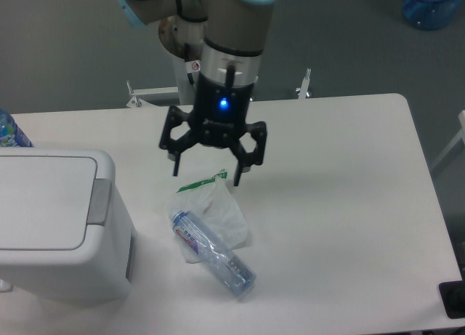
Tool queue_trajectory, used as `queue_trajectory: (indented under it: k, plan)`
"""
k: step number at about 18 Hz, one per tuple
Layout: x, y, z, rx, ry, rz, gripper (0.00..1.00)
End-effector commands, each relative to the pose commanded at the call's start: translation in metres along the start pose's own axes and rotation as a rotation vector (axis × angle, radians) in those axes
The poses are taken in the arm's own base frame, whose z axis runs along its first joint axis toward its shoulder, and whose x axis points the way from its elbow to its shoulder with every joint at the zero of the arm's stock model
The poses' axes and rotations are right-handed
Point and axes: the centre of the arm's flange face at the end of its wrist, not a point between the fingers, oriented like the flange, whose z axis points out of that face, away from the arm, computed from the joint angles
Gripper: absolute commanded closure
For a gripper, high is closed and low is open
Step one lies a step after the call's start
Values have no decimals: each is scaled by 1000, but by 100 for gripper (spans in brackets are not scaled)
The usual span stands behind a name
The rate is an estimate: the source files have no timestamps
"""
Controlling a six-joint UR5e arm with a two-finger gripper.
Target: Open the trash can
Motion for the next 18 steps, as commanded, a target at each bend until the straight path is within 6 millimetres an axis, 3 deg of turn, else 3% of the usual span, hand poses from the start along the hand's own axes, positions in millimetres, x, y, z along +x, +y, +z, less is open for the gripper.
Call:
queue_trajectory:
  k: [3, 8, 18]
  plan:
    - [14, -2, 17, -23, 21, -2, 0]
    - [37, -12, 27, 6, 36, -1, 0]
    - [49, -16, 42, 2, 54, -19, 0]
